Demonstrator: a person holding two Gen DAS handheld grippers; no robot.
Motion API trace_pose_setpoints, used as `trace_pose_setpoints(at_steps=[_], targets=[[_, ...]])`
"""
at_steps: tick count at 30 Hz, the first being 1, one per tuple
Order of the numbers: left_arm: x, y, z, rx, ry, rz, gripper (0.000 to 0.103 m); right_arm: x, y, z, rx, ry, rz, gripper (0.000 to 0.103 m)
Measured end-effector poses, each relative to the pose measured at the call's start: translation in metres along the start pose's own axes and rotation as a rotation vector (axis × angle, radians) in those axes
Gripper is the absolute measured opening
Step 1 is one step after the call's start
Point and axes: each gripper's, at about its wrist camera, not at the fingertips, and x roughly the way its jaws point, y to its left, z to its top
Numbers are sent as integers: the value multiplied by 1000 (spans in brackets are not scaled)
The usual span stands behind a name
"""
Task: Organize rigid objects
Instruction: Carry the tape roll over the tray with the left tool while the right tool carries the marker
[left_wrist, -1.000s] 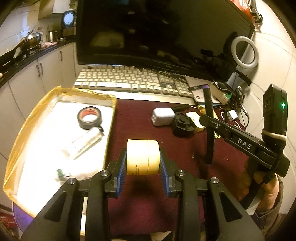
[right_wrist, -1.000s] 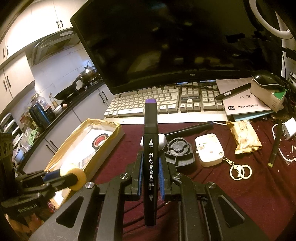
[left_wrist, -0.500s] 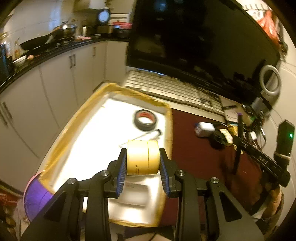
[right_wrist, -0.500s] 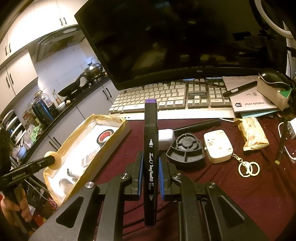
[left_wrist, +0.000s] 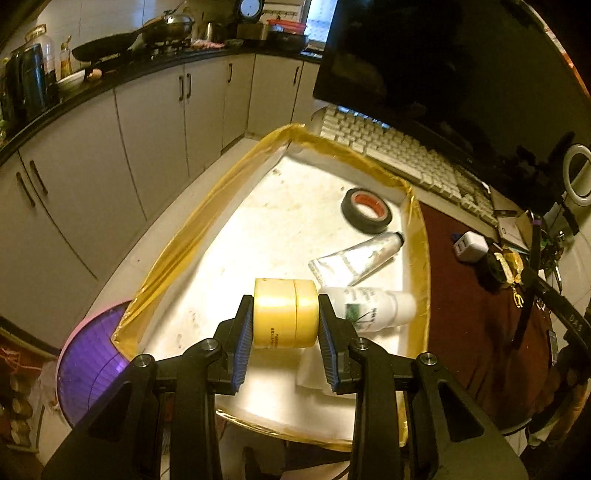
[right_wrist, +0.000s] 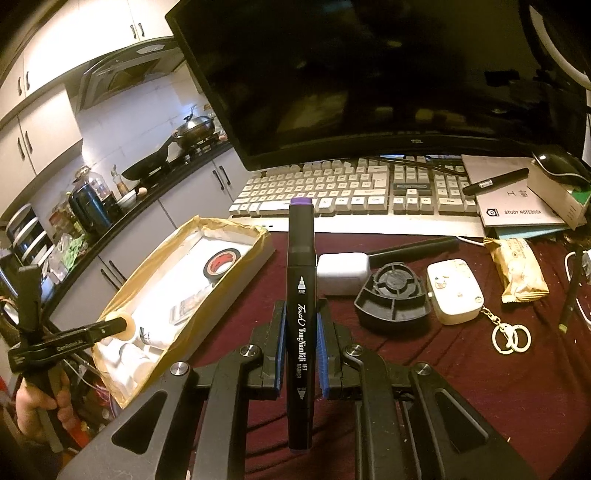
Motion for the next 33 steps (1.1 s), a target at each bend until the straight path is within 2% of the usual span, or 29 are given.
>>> trace_pose_setpoints(at_steps=[4,7,14,17,20,24,33], targets=[[7,1,-4,8,32,-1,30,4,8,4,-23,9,15,13],[7,-1,-7,23,36,-1,30,12,17,10,-38,37,70,13],[6,-2,-11,46,47,-21,30,43,56,36,-217,86,152,13],[5,-3,-11,60,50,-24,30,58,71,47,-252,101,183,13],[5,-3,-11,64,50,-31,30,76,83,55,-251,121,211,13],[5,-3,-11,66,52,-40,30,116,97,61,-188,202,266,13],[4,-1,-12,68,55,-62,30,187,127,62,-129,334,292,13]])
